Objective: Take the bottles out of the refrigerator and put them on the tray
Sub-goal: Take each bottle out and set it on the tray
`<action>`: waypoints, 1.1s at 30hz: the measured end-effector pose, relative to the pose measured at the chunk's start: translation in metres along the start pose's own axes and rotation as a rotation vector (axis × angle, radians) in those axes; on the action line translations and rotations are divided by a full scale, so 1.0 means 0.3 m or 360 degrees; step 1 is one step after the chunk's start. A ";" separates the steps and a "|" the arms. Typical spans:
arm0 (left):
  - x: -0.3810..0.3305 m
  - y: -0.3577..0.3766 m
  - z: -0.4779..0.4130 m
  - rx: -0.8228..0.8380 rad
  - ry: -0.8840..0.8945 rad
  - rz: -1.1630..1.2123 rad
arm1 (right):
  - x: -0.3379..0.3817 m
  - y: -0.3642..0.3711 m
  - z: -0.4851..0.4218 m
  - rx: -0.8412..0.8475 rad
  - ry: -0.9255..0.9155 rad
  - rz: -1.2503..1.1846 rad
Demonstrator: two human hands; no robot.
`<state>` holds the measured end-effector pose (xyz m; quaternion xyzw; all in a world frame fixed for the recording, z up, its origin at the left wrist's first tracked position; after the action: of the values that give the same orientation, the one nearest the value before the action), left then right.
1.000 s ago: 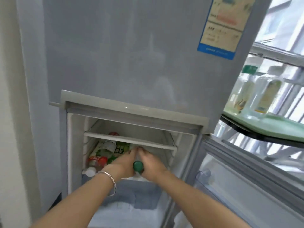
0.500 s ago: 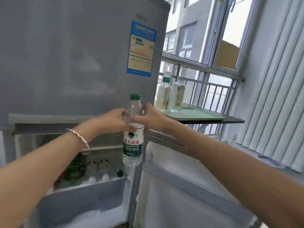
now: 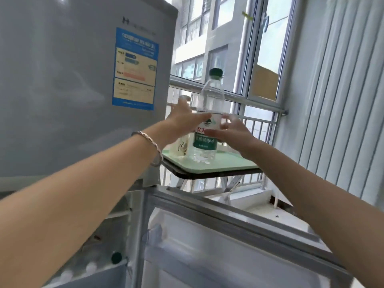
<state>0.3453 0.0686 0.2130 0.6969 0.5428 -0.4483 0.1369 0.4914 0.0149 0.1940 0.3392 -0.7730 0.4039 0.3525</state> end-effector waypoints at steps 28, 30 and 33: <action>0.360 0.378 -0.297 0.0447 -0.0261 -0.0264 | -0.428 -0.116 -0.419 -0.0604 0.0039 0.0686; 0.325 0.338 -0.240 0.0452 -0.0215 -0.0297 | -0.349 -0.082 -0.346 -0.0575 -0.0125 0.0806; 0.256 0.249 -0.122 0.0424 -0.0081 -0.0427 | -0.234 0.020 -0.214 -0.0426 -0.0241 0.0888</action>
<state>0.4291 0.1143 0.1520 0.6189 0.5629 -0.5478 -0.0039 0.5405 0.0898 0.1616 0.0937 -0.9065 0.3535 0.2111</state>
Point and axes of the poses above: each hand's wrist, its own z-axis away from the middle knuckle, its own y-axis out of the palm, x = y × z, the point moved 6 cm from there along -z, towards the middle knuckle, and after that the axes turned 4 degrees about y, right-handed, at the moved point
